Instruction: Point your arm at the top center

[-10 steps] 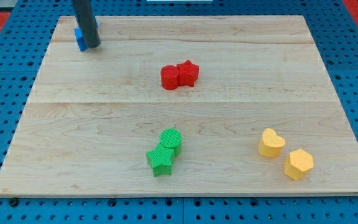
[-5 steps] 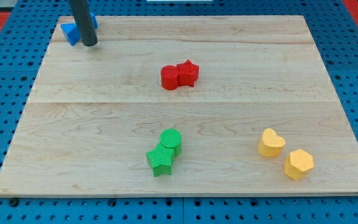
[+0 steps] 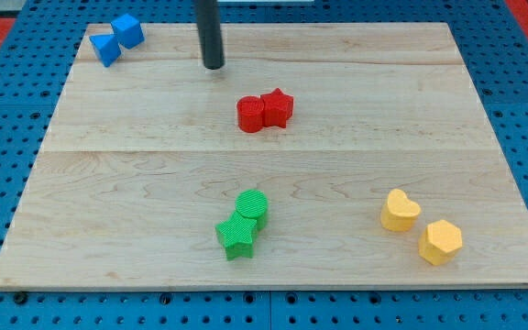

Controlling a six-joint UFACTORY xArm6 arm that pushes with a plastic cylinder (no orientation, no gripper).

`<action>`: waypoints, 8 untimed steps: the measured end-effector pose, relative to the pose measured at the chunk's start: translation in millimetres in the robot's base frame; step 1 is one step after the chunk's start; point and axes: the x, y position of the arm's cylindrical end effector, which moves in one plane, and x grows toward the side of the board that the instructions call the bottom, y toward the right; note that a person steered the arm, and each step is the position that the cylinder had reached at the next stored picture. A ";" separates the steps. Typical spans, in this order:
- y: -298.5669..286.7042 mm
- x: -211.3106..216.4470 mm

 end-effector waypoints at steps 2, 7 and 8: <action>4.0 0.0; 46.9 -0.1; 53.5 -0.9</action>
